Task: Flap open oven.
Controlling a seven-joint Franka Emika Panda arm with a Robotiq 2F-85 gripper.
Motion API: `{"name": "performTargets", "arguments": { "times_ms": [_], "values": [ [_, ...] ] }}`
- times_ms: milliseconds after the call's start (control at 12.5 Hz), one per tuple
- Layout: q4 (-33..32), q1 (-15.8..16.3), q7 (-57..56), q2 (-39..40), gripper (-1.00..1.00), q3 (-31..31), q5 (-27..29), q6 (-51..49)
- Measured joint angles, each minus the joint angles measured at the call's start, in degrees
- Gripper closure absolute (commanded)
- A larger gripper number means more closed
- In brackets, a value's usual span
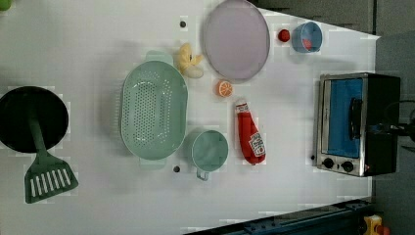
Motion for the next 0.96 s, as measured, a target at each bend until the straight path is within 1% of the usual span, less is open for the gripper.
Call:
{"name": "performTargets", "arguments": {
  "times_ms": [240, 400, 560, 720, 960],
  "values": [
    [-0.2, -0.7, -0.5, 4.3, 0.65, 0.2, 0.0, 2.8],
    [-0.1, -0.5, -0.7, 5.9, 0.65, 0.9, 0.3, 4.8],
    [-0.2, 0.2, -1.1, 6.1, 0.65, 0.9, 0.2, 5.8],
    [-0.1, -0.1, -1.2, 6.4, 0.65, 0.8, 1.0, 5.9],
    [-0.1, 0.0, -1.5, 7.3, 0.65, 1.0, -0.2, 7.2]
  ]
}}
